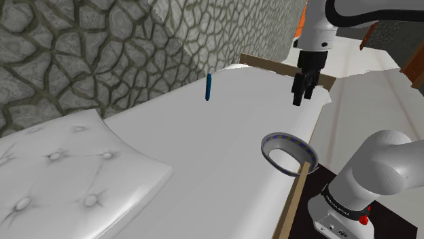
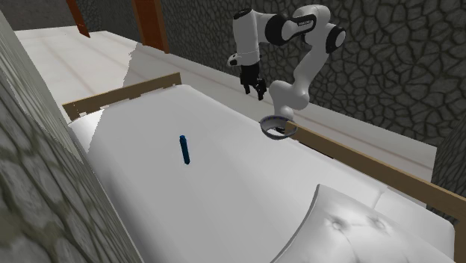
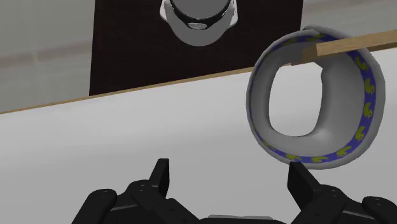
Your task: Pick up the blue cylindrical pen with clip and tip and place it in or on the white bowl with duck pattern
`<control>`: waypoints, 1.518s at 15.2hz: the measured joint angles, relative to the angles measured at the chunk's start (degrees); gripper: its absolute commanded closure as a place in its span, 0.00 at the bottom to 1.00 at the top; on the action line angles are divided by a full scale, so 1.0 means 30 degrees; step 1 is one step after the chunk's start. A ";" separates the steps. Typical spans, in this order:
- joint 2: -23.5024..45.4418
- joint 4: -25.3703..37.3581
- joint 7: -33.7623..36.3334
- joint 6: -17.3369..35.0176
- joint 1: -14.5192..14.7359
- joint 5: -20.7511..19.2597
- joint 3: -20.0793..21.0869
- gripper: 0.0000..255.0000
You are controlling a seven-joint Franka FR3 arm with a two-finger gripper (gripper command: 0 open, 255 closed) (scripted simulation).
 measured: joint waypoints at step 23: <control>1.4126 1.1182 0.3593 0.5482 0.0144 -0.1243 0.2544 0.00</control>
